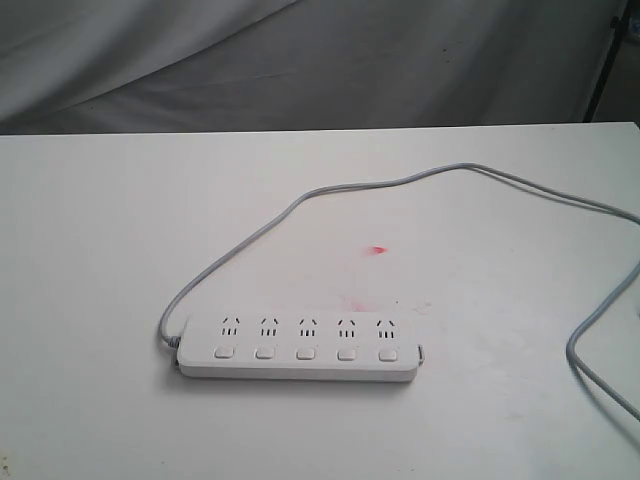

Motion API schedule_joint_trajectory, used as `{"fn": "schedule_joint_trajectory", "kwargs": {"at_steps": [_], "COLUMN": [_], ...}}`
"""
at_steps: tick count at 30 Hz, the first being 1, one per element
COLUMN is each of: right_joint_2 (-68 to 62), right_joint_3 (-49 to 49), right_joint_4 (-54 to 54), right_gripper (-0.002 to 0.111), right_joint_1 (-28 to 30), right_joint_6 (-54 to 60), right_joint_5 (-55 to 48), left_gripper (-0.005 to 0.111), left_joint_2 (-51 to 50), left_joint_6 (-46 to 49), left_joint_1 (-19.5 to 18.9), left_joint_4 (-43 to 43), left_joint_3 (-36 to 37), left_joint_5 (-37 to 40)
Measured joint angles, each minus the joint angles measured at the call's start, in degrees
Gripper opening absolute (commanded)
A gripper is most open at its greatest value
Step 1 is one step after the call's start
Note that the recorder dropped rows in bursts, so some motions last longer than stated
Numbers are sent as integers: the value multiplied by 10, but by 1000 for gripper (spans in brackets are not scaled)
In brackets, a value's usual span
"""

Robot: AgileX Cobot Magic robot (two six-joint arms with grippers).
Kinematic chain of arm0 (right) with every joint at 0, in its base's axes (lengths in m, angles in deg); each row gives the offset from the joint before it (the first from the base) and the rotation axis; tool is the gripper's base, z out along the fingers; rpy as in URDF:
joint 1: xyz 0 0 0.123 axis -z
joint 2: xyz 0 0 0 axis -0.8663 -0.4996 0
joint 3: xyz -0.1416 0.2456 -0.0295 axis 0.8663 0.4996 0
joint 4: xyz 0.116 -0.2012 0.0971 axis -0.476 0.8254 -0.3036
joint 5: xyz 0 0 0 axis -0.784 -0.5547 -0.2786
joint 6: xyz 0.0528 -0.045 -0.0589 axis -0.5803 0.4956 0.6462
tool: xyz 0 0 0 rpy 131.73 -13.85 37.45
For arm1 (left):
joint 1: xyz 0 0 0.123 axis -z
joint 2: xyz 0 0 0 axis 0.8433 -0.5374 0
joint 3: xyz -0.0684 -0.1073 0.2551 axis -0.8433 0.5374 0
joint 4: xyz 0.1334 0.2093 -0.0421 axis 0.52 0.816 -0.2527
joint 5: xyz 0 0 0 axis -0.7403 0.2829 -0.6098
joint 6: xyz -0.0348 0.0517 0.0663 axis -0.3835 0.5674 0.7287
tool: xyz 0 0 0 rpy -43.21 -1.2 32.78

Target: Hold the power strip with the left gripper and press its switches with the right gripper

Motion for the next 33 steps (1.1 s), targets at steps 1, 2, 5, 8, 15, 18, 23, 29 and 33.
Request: {"fn": "schedule_joint_trajectory", "kwargs": {"at_steps": [1, 2, 5, 8, 15, 18, 23, 29, 33], "right_joint_2": [0, 0, 0, 0, 0, 0, 0, 0, 0], "right_joint_3": [0, 0, 0, 0, 0, 0, 0, 0, 0], "right_joint_4": [0, 0, 0, 0, 0, 0, 0, 0, 0], "right_gripper": [0, 0, 0, 0, 0, 0, 0, 0, 0], "right_joint_1": [0, 0, 0, 0, 0, 0, 0, 0, 0], "right_joint_6": [0, 0, 0, 0, 0, 0, 0, 0, 0], "right_joint_5": [0, 0, 0, 0, 0, 0, 0, 0, 0], "left_gripper": [0, 0, 0, 0, 0, 0, 0, 0, 0], "left_joint_2": [0, 0, 0, 0, 0, 0, 0, 0, -22], "left_joint_6": [0, 0, 0, 0, 0, 0, 0, 0, 0], "left_joint_1": [0, 0, 0, 0, 0, 0, 0, 0, 0], "left_joint_4": [0, 0, 0, 0, 0, 0, 0, 0, 0], "left_joint_3": [0, 0, 0, -5, -74, -95, -114, -123, -136], "left_joint_5": [0, 1, 21, 55, 86, 86, 97, 149, 152]}}
